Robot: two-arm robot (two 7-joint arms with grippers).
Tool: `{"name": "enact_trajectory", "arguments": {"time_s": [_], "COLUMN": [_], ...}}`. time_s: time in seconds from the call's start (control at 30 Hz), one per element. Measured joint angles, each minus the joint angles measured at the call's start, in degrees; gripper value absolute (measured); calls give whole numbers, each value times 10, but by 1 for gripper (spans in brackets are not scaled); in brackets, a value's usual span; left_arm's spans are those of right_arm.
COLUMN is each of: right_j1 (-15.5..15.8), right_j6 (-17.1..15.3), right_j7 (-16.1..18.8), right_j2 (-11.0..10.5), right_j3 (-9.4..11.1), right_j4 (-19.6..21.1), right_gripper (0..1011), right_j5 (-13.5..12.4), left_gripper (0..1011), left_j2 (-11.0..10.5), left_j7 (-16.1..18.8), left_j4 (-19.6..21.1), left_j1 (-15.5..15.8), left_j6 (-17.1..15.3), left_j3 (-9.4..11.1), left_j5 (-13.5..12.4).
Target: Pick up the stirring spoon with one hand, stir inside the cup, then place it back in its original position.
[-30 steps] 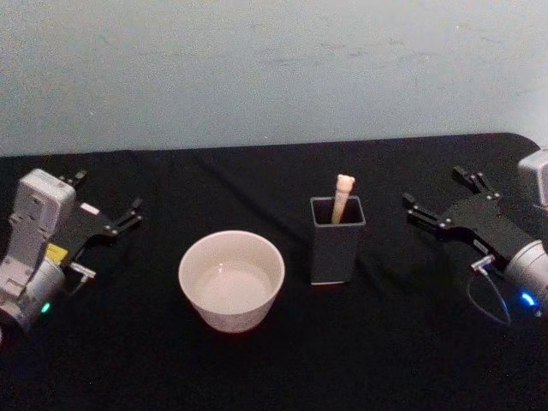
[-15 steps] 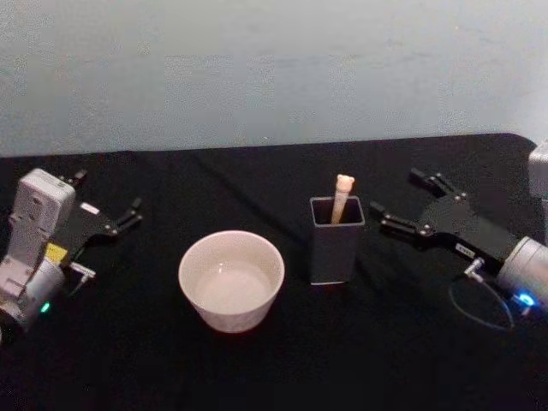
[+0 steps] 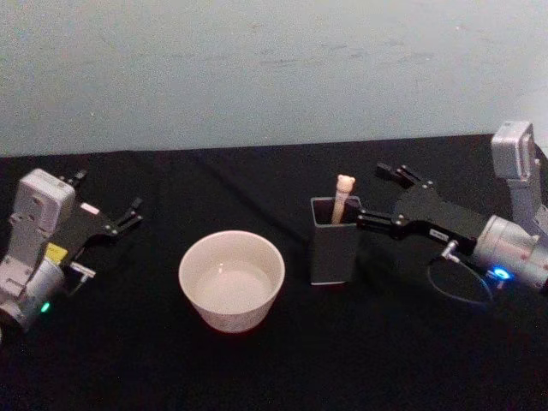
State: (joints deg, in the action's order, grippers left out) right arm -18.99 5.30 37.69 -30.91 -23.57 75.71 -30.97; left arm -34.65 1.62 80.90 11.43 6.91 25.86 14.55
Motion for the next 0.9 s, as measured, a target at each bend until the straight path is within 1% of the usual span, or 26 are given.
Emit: {"name": "enact_trajectory", "arguments": {"time_s": [0.2, 0.4, 0.67, 0.9], "right_j1": [-31, -50, -60, -65], "right_j6": [5, 4, 4, 3], "right_j7": [17, 35, 52, 69], "right_j2": [19, 33, 39, 38], "right_j3": [-12, -22, -27, -33], "right_j4": [-42, -69, -80, -87], "right_gripper": [1002, 1003, 1003, 1002], "right_j5": [7, 6, -4, -13], "left_gripper": [1001, 1001, 1001, 1001], "left_j2": [0, 0, 0, 0], "left_j7": [0, 0, 0, 0], "left_j4": [0, 0, 0, 0], "left_j1": [0, 0, 0, 0], "left_j6": [0, 0, 0, 0], "left_j3": [0, 0, 0, 0], "left_j5": [0, 0, 0, 0]}}
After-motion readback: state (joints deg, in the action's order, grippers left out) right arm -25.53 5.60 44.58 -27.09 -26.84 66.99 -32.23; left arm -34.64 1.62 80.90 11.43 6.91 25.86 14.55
